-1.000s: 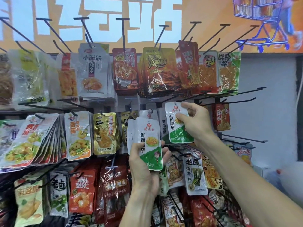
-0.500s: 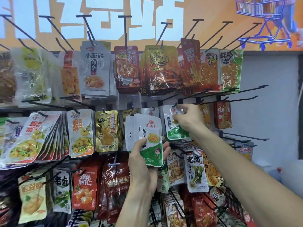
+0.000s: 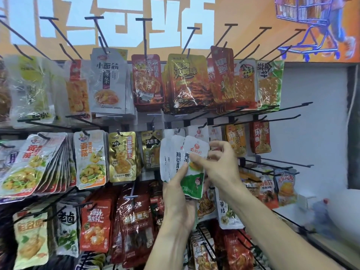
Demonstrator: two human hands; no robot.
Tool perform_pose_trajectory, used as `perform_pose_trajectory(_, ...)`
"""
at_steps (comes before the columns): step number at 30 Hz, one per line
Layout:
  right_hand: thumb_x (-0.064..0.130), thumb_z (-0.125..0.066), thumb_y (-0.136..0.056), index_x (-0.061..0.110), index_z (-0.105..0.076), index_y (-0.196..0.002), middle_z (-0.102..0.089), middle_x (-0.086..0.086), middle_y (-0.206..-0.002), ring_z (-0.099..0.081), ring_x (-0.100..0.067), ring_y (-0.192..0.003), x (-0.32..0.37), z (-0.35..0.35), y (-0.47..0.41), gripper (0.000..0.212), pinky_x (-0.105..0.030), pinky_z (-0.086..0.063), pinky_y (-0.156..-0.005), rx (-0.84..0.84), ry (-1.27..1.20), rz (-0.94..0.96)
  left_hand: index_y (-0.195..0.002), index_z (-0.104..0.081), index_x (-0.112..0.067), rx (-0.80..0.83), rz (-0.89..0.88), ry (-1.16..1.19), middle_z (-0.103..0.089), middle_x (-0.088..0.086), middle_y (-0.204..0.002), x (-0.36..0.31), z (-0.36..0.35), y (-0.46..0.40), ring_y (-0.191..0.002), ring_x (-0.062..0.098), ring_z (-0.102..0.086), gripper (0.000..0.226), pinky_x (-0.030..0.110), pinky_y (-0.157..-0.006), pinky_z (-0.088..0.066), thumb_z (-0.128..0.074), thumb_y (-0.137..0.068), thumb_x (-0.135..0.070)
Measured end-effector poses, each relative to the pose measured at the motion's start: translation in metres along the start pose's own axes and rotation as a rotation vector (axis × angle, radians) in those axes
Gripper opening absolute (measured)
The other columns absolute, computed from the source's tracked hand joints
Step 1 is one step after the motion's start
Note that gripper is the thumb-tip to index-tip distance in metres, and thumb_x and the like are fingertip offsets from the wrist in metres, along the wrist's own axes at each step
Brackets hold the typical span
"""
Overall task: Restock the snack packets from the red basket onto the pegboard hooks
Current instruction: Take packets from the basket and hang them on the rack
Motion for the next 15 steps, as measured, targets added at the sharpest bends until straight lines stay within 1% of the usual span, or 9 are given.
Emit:
perform_pose_trajectory(2,0.018,-0.091,-0.077,0.032,-0.054,-0.112,-0.072,-0.002,-0.11,-0.074,-0.02,-0.097,0.001,0.007,-0.007,0.053,-0.046,-0.063,-0.08,-0.045,0.006,0.066,-0.099,-0.085,-0.018,0.007,-0.014,-0.057,-0.079,0.015,-0.11,0.002,-0.001,0.0,-0.094,0.03,-0.074,0.025,0.044,-0.079,-0.057,-0.063,-0.1,-0.03)
perform_pose_trajectory(4,0.017,-0.088,-0.081,0.036,-0.058,-0.111,-0.067,0.003,-0.118,-0.069,-0.02,-0.108,0.006,0.015,-0.019,0.047,-0.045,-0.061,-0.092,-0.081,0.014,0.14,-0.096,-0.085,-0.02,0.002,-0.042,-0.064,-0.08,0.013,-0.106,0.0,-0.001,0.001,-0.093,0.029,-0.077,0.03,0.049,-0.087,-0.057,-0.059,-0.104,-0.034)
perform_pose_trajectory(5,0.016,-0.087,-0.082,0.035,-0.06,-0.114,-0.066,0.005,-0.119,-0.067,-0.019,-0.111,0.01,0.019,-0.025,0.045,-0.042,-0.059,-0.096,-0.087,0.012,0.158,-0.098,-0.084,-0.019,-0.009,-0.054,-0.069,-0.081,0.013,-0.104,-0.002,-0.001,0.001,-0.094,0.029,-0.078,0.031,0.049,-0.09,-0.06,-0.057,-0.105,-0.033)
perform_pose_trajectory(6,0.015,-0.086,-0.084,0.031,-0.062,-0.118,-0.065,0.008,-0.12,-0.065,-0.016,-0.113,0.014,0.021,-0.031,0.045,-0.036,-0.056,-0.1,-0.091,0.013,0.17,-0.105,-0.081,-0.016,-0.019,-0.06,-0.079,-0.081,0.014,-0.104,-0.003,0.0,0.002,-0.095,0.03,-0.079,0.031,0.049,-0.091,-0.06,-0.056,-0.106,-0.033)
perform_pose_trajectory(8,0.016,-0.085,-0.085,0.024,-0.064,-0.128,-0.062,0.013,-0.121,-0.059,-0.012,-0.116,0.022,0.025,-0.04,0.048,-0.025,-0.048,-0.1,-0.09,0.041,0.181,-0.116,-0.076,-0.007,-0.035,-0.057,-0.124,-0.08,0.02,-0.105,-0.005,0.002,0.003,-0.098,0.034,-0.079,0.037,0.05,-0.096,-0.059,-0.054,-0.106,-0.036)
perform_pose_trajectory(9,0.017,-0.085,-0.086,0.023,-0.064,-0.131,-0.062,0.012,-0.123,-0.058,-0.012,-0.118,0.025,0.025,-0.043,0.05,-0.025,-0.047,-0.099,-0.085,0.056,0.186,-0.117,-0.076,-0.005,-0.04,-0.057,-0.143,-0.079,0.02,-0.106,-0.006,0.003,0.003,-0.099,0.035,-0.078,0.039,0.05,-0.097,-0.059,-0.053,-0.107,-0.037)
perform_pose_trajectory(10,0.019,-0.085,-0.086,0.023,-0.064,-0.133,-0.062,0.011,-0.125,-0.057,-0.012,-0.119,0.028,0.025,-0.044,0.052,-0.026,-0.047,-0.101,-0.079,0.061,0.197,-0.117,-0.075,-0.006,-0.044,-0.06,-0.161,-0.079,0.02,-0.106,-0.007,0.005,0.003,-0.099,0.035,-0.079,0.041,0.05,-0.097,-0.059,-0.052,-0.107,-0.038)
perform_pose_trajectory(12,0.02,-0.086,-0.085,0.024,-0.065,-0.135,-0.062,0.012,-0.126,-0.057,-0.011,-0.119,0.028,0.025,-0.044,0.054,-0.028,-0.048,-0.103,-0.071,0.081,0.215,-0.118,-0.075,-0.007,-0.051,-0.077,-0.201,-0.08,0.017,-0.106,-0.008,0.007,0.004,-0.096,0.033,-0.079,0.042,0.045,-0.09,-0.06,-0.05,-0.108,-0.039)
perform_pose_trajectory(15,0.02,-0.086,-0.085,0.023,-0.065,-0.136,-0.064,0.011,-0.129,-0.058,-0.01,-0.119,0.031,0.028,-0.041,0.056,-0.017,-0.045,-0.097,-0.079,0.077,0.257,-0.114,-0.077,-0.01,-0.043,-0.106,-0.236,-0.081,0.015,-0.105,-0.01,0.009,0.005,-0.086,0.029,-0.078,0.041,0.038,-0.077,-0.058,-0.048,-0.109,-0.039)
Point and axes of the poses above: each hand's wrist, its own y-axis away from the middle knuckle, its own z-axis out of the back of the hand, x = y × z, the point moved 5 cm from there along -y, towards the middle knuckle
